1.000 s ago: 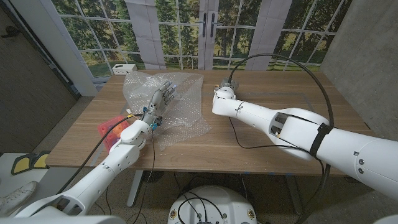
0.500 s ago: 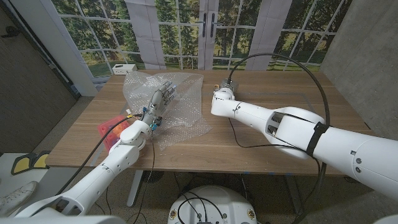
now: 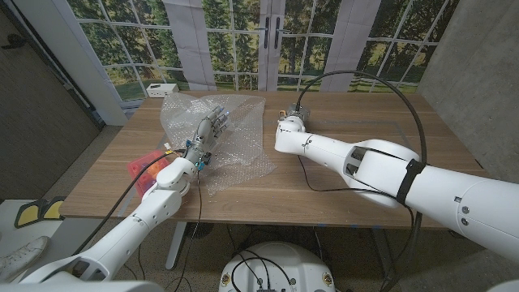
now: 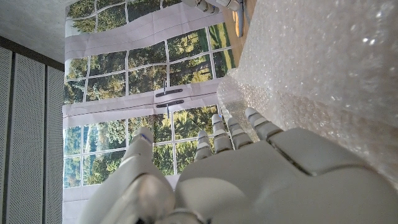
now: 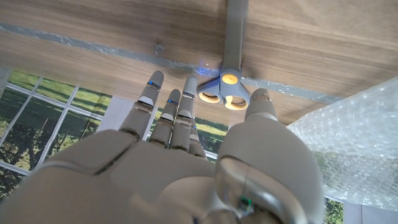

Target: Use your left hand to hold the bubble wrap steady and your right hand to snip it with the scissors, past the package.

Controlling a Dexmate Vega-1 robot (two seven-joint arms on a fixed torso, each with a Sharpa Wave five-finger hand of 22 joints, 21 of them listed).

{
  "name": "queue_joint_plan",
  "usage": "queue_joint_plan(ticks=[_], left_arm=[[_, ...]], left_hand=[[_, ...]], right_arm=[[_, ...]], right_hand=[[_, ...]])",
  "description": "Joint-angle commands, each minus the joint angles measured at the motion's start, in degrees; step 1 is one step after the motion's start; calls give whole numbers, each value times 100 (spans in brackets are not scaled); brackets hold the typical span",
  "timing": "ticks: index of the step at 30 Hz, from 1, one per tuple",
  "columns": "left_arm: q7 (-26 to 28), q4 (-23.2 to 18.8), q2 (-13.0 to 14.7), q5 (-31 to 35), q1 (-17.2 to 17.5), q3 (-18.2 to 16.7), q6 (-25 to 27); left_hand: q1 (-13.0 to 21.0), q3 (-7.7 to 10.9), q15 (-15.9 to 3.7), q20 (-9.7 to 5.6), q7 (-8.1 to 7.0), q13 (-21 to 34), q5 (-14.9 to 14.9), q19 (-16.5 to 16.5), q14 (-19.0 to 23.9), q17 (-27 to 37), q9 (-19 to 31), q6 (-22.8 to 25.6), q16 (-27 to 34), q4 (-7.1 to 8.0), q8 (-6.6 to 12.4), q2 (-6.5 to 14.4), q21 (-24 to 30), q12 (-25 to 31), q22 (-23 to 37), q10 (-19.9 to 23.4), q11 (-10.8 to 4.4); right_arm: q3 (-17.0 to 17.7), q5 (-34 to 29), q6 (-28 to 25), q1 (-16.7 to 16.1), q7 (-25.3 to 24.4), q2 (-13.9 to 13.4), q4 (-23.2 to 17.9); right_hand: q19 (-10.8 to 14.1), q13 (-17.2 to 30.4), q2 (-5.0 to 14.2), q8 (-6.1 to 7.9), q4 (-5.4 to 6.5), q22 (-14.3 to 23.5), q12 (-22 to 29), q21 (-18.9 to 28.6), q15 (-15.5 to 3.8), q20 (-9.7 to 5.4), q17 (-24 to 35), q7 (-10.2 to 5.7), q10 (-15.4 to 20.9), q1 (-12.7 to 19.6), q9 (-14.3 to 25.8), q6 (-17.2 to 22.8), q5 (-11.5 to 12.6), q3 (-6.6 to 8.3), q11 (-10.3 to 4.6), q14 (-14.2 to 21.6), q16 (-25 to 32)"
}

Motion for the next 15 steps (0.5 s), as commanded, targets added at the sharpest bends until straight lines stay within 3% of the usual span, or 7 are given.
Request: queue_joint_plan(ticks=[1, 15], left_arm=[[14, -25, 13, -12, 45, -22, -8], [16, -22, 15, -11, 44, -24, -8]], left_hand=[[12, -2, -93, 13, 9, 31, 29, -7, 28, 14, 1, 9, 1, -11, -19, 50, 4, -8, 33, 27, -3], [12, -4, -97, 14, 6, 31, 29, -12, 23, 14, 0, 3, -1, -12, -21, 51, 3, -9, 33, 27, -1]], right_arm=[[-41, 15, 207, 70, -29, 230, 536], [-81, 94, 704, 239, -61, 629, 1492]], right_hand=[[18, 10, 38, 25, -14, 6, 8, 3, -24, -47, 17, 298, 20, 28, 10, 23, 16, 22, -39, 19, 30], [-12, 27, 68, 34, -43, 8, 5, -2, -79, -91, 29, 263, 28, 78, 11, 57, 29, 76, -72, -4, 28]])
